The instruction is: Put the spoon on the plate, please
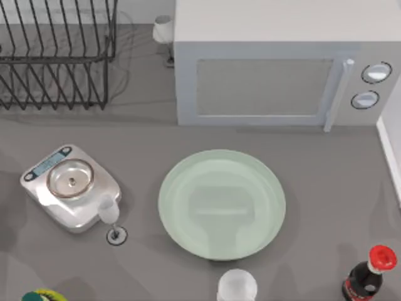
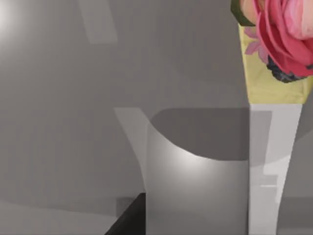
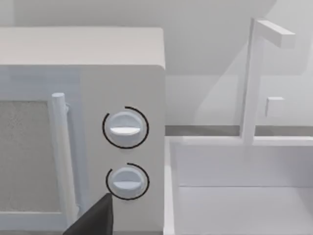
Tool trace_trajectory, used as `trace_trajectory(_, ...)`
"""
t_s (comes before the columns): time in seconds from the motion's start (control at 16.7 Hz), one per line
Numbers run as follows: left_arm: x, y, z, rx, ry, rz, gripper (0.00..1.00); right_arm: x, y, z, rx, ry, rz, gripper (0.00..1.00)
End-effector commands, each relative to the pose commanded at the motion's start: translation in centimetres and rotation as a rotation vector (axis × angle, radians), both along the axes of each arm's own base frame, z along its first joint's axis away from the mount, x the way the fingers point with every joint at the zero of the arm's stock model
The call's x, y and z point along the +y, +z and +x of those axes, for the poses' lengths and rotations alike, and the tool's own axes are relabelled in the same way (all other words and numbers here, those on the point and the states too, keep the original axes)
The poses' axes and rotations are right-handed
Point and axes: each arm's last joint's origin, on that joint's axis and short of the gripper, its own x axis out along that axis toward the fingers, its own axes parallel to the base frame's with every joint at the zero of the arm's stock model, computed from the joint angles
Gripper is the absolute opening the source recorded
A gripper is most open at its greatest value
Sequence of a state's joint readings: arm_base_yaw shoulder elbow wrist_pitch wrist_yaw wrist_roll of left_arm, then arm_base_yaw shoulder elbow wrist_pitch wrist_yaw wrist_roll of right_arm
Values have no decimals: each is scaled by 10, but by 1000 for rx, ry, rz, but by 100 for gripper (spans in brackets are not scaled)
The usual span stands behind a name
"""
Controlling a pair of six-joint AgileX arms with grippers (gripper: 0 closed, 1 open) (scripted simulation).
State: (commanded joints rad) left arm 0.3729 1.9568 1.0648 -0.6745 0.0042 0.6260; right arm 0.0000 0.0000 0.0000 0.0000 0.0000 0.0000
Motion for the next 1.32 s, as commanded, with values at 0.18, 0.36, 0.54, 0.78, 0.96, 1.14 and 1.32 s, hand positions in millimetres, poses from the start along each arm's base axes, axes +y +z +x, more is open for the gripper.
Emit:
trace_trajectory(0.18,-1,22,0,-35,2,-9,0,0,0,0,0,0,0,100)
trace_trajectory(0.36,1,32,3,-38,2,-8,0,0,0,0,0,0,0,100)
trace_trajectory(0.54,1,63,5,-26,0,-12,0,0,0,0,0,0,0,100)
trace_trajectory(0.78,0,110,1,-22,1,-14,0,0,0,0,0,0,0,100)
trace_trajectory(0.96,-1,122,0,-35,2,-9,0,0,0,0,0,0,0,100)
trace_trajectory(1.14,0,120,0,-32,1,-10,0,0,0,0,0,0,0,100)
trace_trajectory(1.32,-17,125,13,-52,-80,-20,0,0,0,0,0,0,0,100)
